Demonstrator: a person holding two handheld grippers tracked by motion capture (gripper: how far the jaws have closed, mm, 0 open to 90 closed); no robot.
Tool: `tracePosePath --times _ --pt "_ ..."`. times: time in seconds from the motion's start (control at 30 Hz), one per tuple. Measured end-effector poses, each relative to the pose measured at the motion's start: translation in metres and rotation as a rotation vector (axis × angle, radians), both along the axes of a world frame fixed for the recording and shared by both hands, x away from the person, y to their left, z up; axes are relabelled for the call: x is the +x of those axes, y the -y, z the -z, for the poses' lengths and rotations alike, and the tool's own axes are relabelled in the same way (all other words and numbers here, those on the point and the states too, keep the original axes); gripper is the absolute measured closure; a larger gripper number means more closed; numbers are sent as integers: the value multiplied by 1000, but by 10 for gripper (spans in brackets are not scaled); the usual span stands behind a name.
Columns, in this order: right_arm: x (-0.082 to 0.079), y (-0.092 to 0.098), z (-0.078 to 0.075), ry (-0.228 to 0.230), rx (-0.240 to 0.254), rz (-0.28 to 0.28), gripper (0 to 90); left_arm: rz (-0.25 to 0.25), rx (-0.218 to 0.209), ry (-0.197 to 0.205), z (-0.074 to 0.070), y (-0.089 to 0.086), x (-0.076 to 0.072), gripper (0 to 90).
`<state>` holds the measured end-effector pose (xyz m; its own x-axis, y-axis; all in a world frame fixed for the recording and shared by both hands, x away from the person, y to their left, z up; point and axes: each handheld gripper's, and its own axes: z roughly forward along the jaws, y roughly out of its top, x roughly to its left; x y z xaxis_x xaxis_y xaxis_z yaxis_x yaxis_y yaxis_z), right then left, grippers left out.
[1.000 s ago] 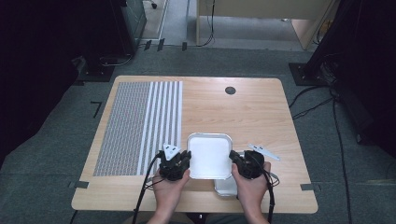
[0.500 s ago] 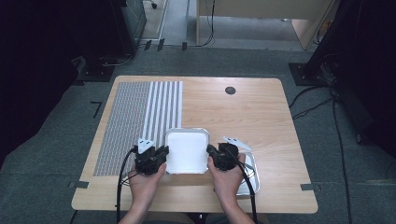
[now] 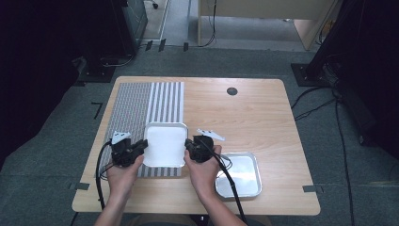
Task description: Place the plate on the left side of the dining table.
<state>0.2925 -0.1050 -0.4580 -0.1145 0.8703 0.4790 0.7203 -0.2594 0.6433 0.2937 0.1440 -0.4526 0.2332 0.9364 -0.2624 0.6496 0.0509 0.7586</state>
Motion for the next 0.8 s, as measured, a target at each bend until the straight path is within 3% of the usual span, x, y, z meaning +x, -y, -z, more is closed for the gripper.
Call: tracePosePath --times 0.2,0.6,0.8 --pt "19 -28 5 -18 4 -17 898 -24 3 -29 4 -25 19 843" --pt "57 -58 10 -43 14 -17 898 -62 28 -44 5 -49 56 840" --pt "85 -76 19 -72 13 -15 896 -83 22 -95 18 -65 86 841"
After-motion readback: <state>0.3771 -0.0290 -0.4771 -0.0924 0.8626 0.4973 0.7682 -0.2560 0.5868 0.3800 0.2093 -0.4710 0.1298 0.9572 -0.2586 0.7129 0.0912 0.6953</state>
